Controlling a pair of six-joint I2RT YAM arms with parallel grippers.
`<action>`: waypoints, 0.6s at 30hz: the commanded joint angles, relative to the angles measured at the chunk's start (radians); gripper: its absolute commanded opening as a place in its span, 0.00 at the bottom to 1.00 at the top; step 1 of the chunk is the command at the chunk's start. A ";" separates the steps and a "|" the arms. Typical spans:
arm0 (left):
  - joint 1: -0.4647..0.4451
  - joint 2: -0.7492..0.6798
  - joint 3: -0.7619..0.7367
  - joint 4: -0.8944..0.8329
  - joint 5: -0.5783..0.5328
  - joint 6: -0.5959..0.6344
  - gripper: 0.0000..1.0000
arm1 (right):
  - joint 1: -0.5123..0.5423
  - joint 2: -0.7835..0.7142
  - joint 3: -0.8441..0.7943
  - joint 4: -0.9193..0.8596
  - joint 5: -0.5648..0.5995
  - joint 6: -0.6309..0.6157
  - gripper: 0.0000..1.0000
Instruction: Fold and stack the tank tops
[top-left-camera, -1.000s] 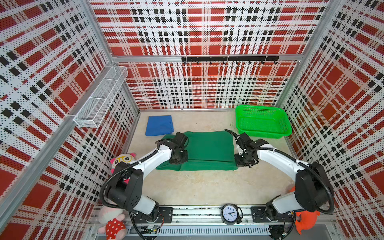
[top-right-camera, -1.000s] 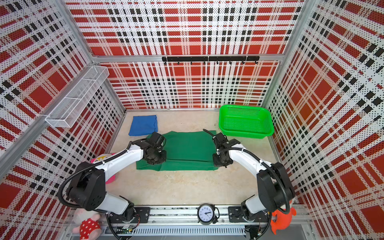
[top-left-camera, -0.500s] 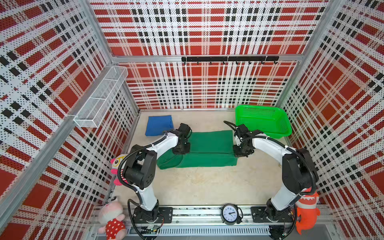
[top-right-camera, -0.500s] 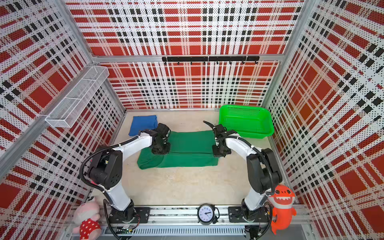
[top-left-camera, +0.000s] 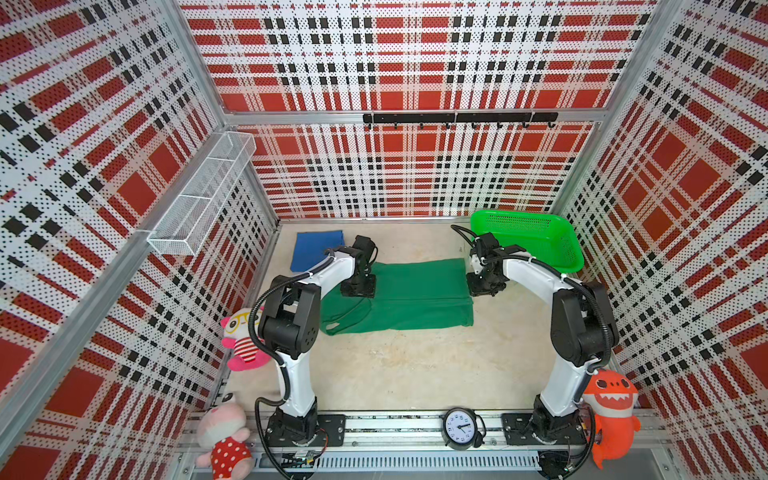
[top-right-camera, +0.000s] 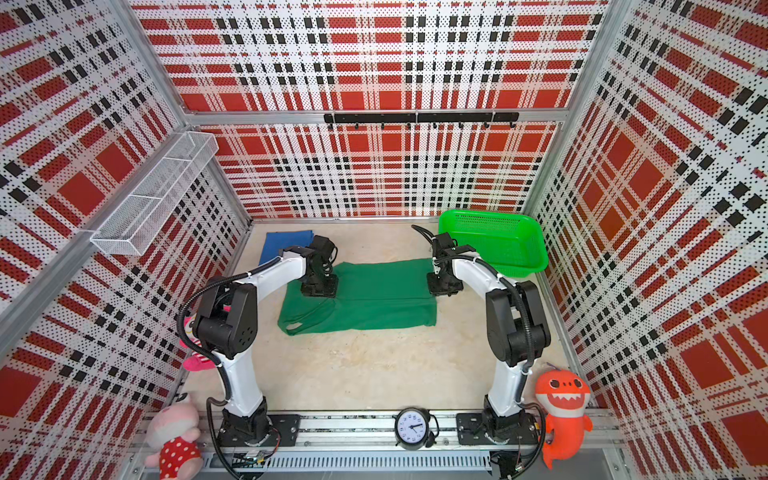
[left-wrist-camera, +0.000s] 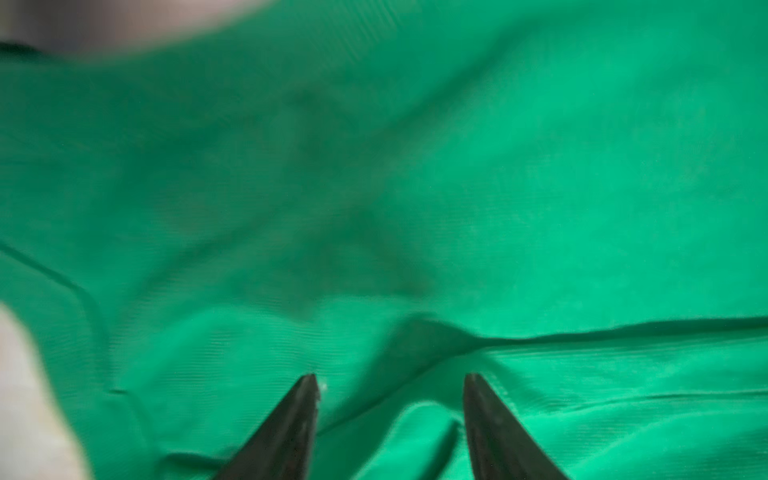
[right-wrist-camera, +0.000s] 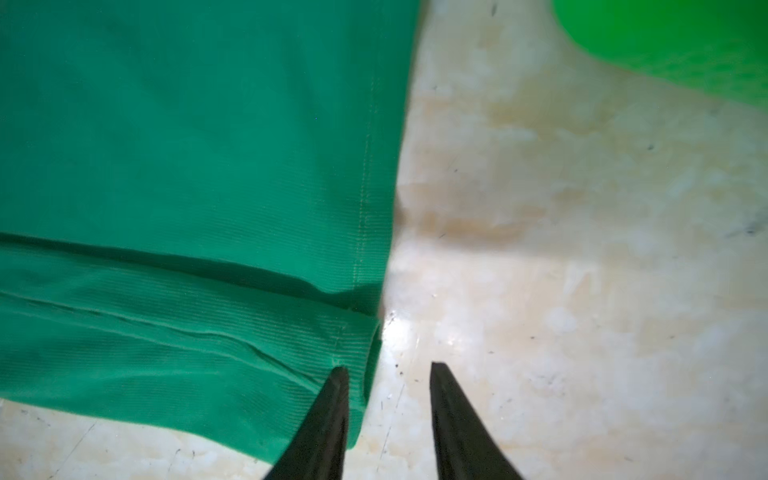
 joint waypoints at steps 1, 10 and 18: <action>0.014 -0.046 0.028 -0.051 -0.024 0.025 0.63 | -0.008 -0.059 -0.002 -0.008 -0.013 -0.007 0.37; -0.011 -0.371 -0.306 0.038 0.070 -0.148 0.59 | 0.074 -0.270 -0.366 0.103 -0.197 0.143 0.34; -0.033 -0.490 -0.611 0.318 0.186 -0.327 0.52 | 0.186 -0.334 -0.540 0.316 -0.209 0.379 0.30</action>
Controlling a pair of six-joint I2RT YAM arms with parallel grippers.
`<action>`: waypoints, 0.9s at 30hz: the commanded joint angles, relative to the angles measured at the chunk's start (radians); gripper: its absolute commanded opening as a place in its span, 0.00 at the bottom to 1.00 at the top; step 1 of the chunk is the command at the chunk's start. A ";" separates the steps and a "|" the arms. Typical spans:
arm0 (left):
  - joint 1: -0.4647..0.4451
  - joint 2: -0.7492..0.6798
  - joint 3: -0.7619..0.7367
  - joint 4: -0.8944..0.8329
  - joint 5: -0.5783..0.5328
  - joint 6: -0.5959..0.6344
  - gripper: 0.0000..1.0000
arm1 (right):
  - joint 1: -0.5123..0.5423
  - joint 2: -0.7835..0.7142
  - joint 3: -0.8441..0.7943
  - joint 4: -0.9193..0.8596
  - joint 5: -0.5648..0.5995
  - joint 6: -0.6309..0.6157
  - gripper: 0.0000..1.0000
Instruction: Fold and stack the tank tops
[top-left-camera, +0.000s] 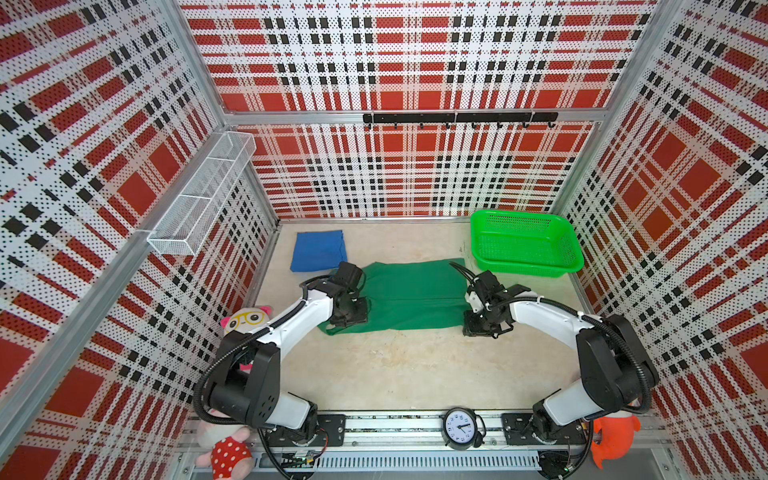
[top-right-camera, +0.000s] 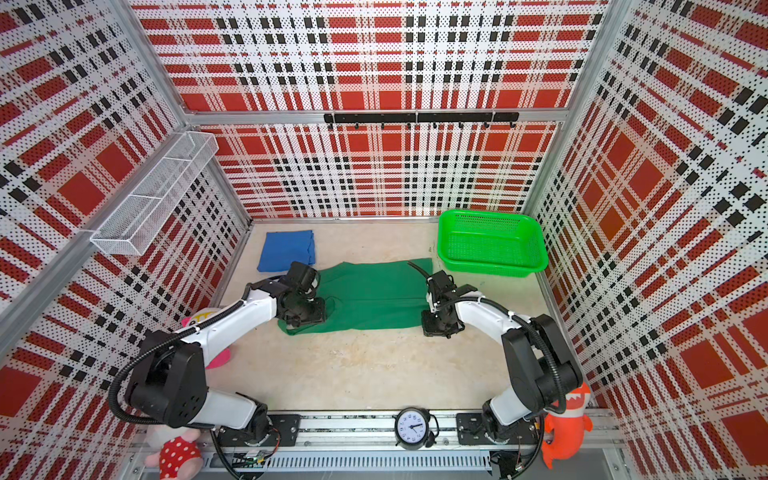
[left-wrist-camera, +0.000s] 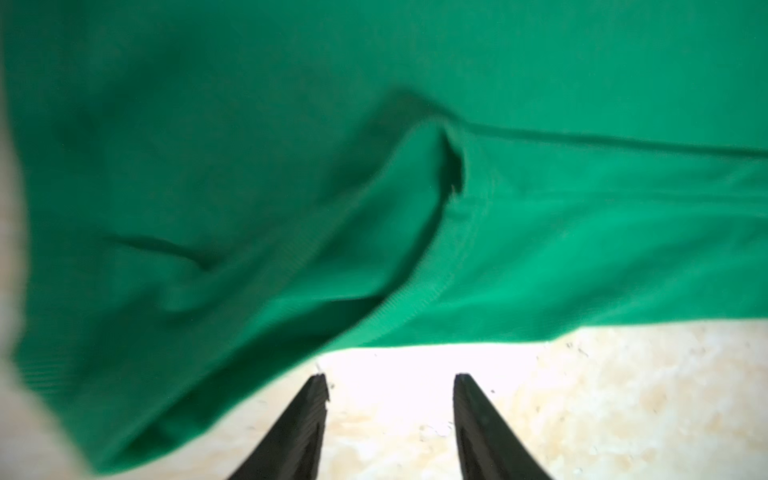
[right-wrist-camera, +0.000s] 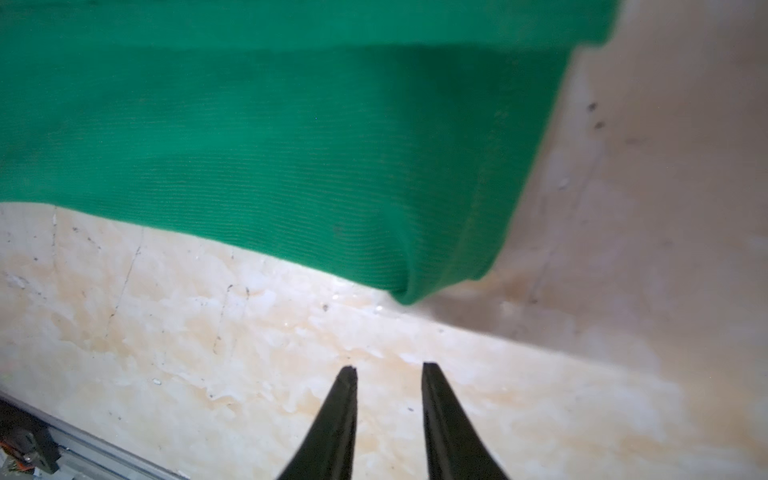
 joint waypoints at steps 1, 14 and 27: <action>0.025 0.007 -0.070 0.158 0.051 -0.081 0.52 | 0.020 -0.014 -0.025 0.145 0.014 0.138 0.31; 0.180 0.201 -0.088 0.195 -0.024 0.010 0.53 | -0.084 0.069 0.035 0.097 0.383 0.096 0.30; 0.203 0.186 -0.095 0.217 0.018 0.020 0.53 | -0.008 -0.079 0.022 0.010 0.108 -0.006 0.40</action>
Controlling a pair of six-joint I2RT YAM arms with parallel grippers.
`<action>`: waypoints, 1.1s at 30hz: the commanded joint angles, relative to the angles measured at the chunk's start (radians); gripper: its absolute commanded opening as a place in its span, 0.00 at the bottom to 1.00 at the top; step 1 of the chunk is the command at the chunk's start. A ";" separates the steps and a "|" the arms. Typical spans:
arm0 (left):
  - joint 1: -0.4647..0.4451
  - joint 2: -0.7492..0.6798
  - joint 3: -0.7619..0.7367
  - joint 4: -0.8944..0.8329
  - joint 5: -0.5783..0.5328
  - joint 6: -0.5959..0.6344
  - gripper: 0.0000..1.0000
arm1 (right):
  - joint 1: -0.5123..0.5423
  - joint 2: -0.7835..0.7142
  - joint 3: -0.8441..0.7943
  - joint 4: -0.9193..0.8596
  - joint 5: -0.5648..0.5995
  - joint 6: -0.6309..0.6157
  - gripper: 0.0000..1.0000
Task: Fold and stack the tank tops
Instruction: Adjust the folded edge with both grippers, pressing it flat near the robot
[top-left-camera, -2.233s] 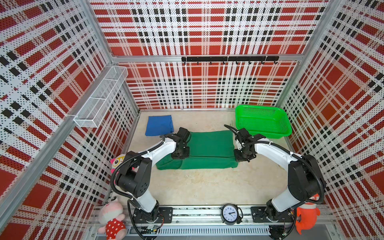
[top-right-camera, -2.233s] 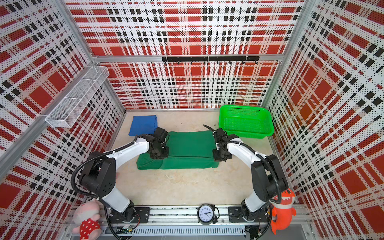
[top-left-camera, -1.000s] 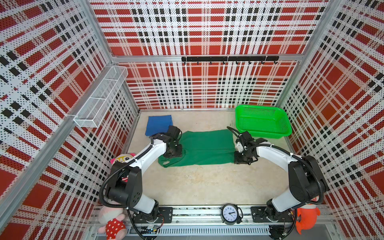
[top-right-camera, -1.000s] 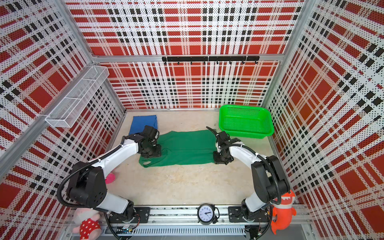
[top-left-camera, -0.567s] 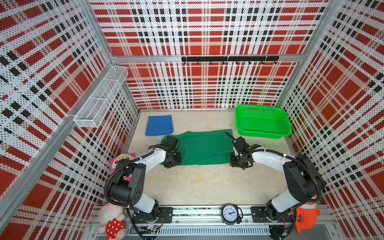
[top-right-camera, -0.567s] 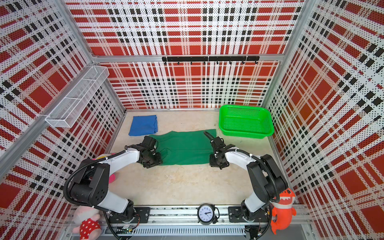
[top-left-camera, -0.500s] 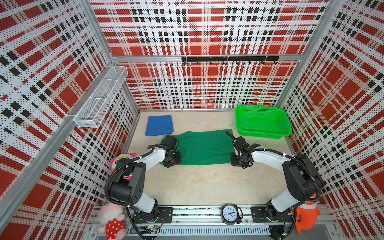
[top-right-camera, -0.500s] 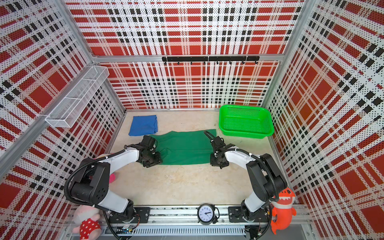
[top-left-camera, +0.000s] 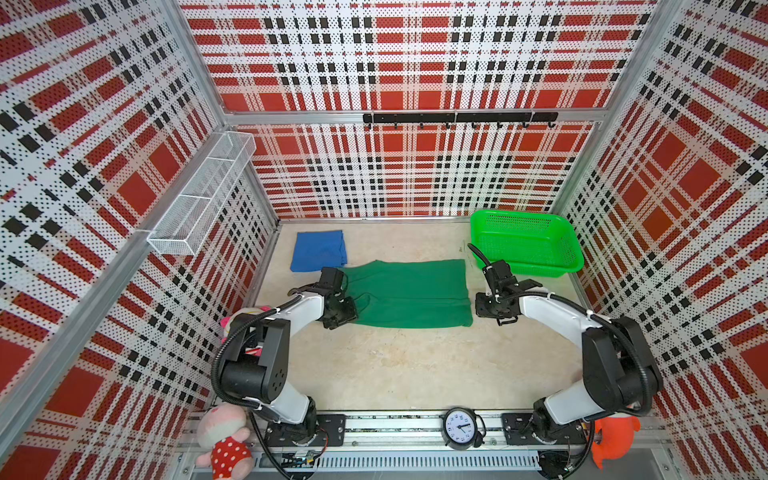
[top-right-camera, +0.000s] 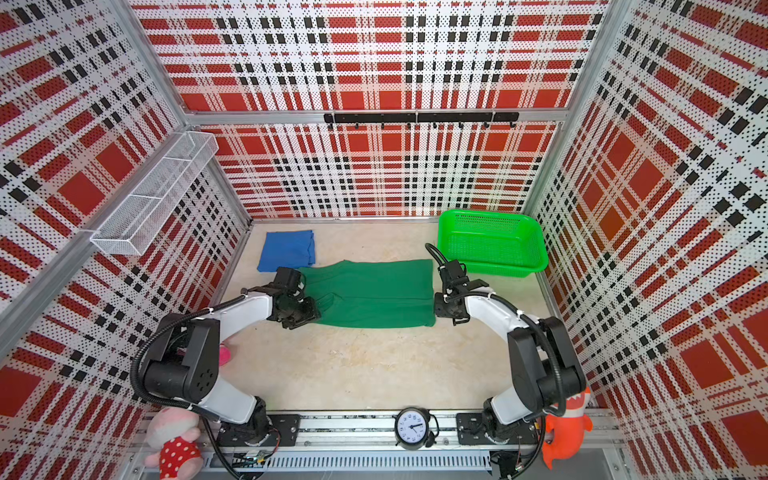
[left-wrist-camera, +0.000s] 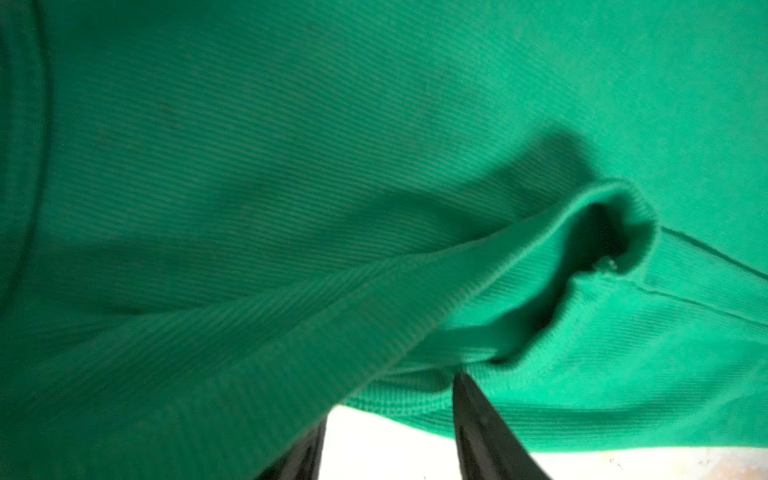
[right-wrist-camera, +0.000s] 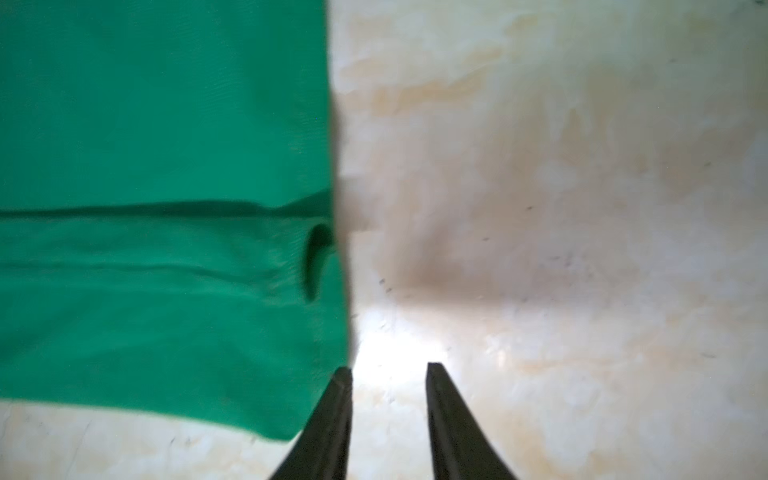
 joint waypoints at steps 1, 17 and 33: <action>0.014 0.059 -0.038 0.008 -0.062 0.031 0.53 | 0.085 -0.040 -0.052 -0.052 -0.093 0.027 0.41; 0.040 0.081 -0.043 0.015 -0.064 0.051 0.52 | 0.098 0.142 -0.059 0.151 -0.001 0.081 0.38; 0.063 0.085 -0.060 0.022 -0.062 0.048 0.51 | 0.089 0.104 0.110 -0.134 0.302 -0.240 0.00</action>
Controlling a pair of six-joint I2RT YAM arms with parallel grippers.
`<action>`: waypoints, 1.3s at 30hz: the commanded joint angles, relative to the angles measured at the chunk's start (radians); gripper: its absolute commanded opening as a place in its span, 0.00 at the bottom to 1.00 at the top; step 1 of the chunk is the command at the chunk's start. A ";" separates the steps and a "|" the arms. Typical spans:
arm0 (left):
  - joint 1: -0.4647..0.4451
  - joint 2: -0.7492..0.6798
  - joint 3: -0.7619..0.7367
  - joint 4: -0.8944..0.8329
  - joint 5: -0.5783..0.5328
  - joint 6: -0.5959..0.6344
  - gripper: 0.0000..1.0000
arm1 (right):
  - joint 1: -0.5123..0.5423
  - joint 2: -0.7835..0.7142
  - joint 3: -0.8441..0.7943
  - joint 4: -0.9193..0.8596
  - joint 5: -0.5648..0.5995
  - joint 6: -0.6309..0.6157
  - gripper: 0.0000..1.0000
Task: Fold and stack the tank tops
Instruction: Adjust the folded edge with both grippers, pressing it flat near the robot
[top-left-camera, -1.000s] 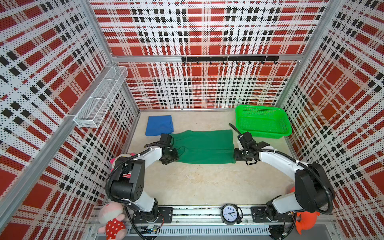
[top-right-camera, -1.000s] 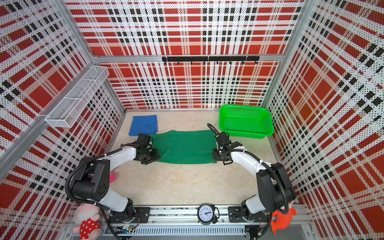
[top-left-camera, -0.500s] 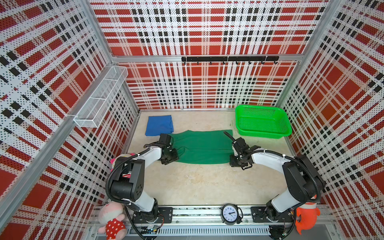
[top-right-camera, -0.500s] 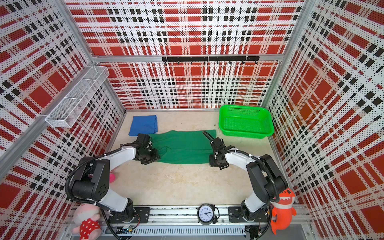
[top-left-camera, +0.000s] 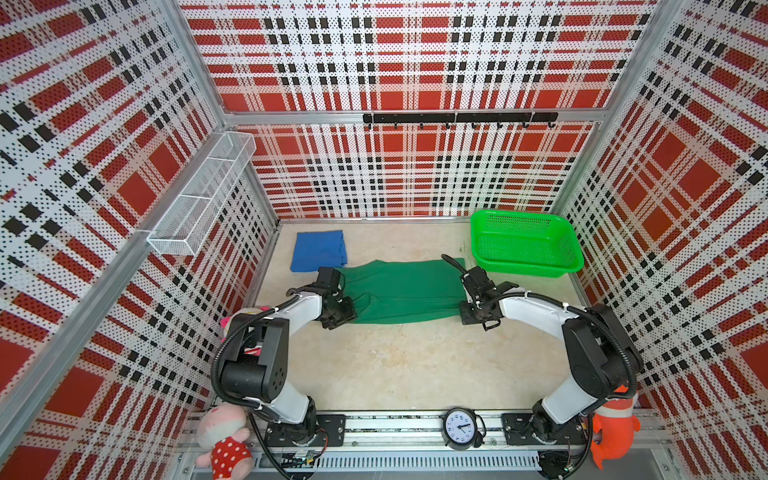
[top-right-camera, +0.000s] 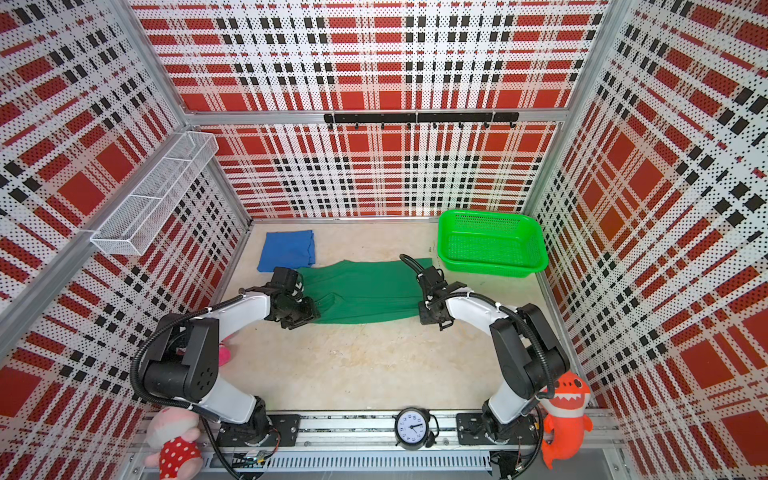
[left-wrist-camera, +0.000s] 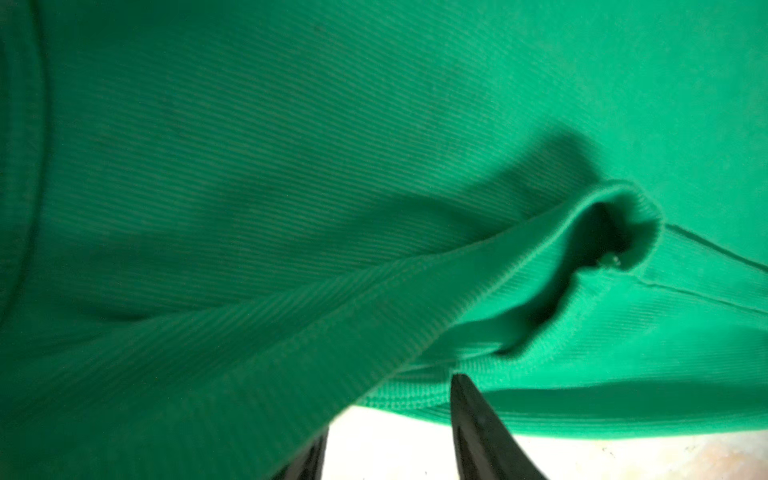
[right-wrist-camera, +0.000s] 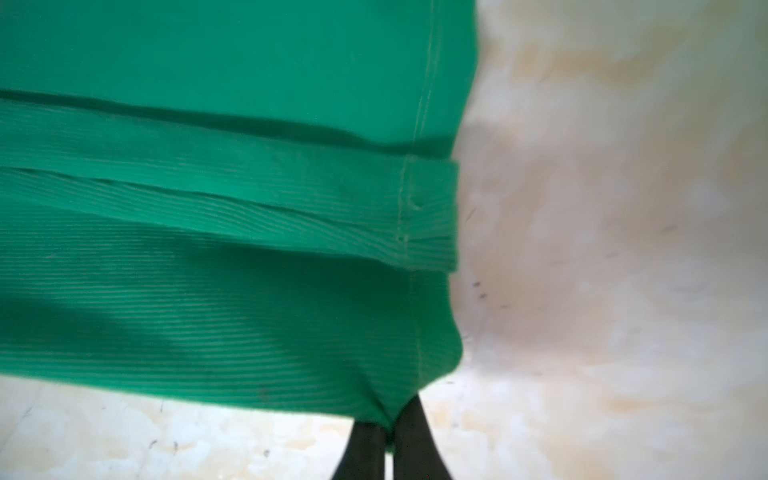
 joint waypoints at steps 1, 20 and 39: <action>0.032 0.082 -0.060 0.023 -0.104 0.026 0.51 | -0.007 -0.047 0.048 -0.138 0.152 -0.178 0.00; 0.042 -0.036 -0.144 0.038 -0.091 -0.020 0.50 | -0.110 -0.254 0.063 -0.213 -0.241 -0.046 0.40; 0.082 -0.139 -0.172 -0.002 -0.040 -0.035 0.50 | -0.064 -0.036 -0.152 -0.004 -0.112 0.197 0.25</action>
